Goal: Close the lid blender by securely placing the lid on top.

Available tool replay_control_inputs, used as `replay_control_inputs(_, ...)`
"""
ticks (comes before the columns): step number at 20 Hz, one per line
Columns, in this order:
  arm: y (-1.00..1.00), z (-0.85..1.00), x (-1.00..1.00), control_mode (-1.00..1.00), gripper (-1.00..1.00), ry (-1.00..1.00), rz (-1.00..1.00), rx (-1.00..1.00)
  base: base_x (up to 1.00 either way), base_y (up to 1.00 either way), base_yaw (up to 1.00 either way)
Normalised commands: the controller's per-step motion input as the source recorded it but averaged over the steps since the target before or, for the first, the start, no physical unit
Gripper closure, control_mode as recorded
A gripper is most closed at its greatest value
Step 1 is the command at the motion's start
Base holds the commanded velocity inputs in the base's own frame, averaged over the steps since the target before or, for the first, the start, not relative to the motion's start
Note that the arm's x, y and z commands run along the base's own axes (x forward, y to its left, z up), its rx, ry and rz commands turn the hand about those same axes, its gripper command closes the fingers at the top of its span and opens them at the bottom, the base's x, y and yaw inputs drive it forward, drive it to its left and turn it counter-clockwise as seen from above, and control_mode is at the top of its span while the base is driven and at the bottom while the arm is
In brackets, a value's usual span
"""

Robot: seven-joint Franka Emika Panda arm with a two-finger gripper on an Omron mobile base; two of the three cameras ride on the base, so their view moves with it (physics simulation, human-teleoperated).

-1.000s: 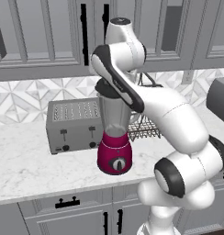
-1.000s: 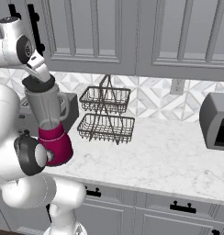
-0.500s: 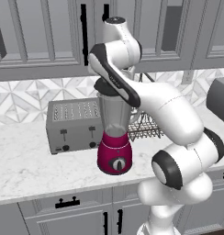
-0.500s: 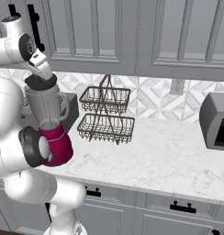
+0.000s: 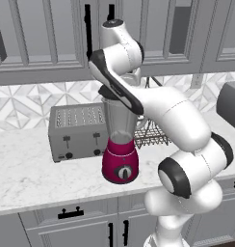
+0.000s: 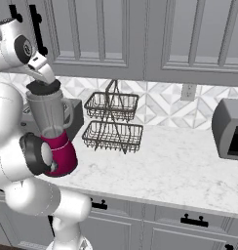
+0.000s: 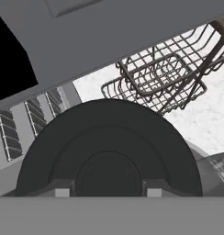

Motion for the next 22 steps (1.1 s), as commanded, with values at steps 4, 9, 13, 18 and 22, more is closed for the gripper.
replay_control_inputs(4, -0.01, -0.10, -0.42, -1.00, 1.00, -0.01, 0.00, -0.01, 0.00, 0.00, 0.00)
replay_control_inputs(9, 0.00, 0.00, -0.06, -1.00, 1.00, 0.00, 0.00, 0.00, 0.00, 0.00, 0.00)
replay_control_inputs(13, -0.02, 0.00, -0.28, -1.00, 1.00, 0.00, 0.00, 0.00, 0.00, 0.00, 0.00)
replay_control_inputs(18, -0.06, 0.00, -0.32, -1.00, 1.00, 0.06, 0.00, 0.00, 0.00, 0.00, 0.00)
replay_control_inputs(22, -0.03, -0.01, -0.23, -1.00, 1.00, 0.17, 0.00, 0.00, 0.00, 0.00, 0.00)
